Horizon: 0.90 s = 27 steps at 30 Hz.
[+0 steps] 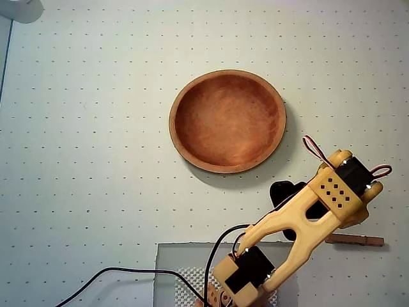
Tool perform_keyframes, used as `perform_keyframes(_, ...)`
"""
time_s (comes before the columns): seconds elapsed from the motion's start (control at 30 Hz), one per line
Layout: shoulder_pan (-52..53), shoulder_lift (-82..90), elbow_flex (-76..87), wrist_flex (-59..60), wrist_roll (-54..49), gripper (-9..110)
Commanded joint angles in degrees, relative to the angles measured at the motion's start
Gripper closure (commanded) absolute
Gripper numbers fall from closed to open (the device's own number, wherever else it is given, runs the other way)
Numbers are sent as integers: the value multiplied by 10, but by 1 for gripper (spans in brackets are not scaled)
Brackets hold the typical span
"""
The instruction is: Grasp a clothespin and put it in the bowl.
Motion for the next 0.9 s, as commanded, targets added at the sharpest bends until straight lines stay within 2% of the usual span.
perform_keyframes(0.0,0,5,-3,5,4,104)
perform_keyframes(0.27,0,-4,-11,4,-4,104)
perform_keyframes(0.6,40,-125,-88,4,33,104)
perform_keyframes(0.87,87,-187,-169,4,51,89)
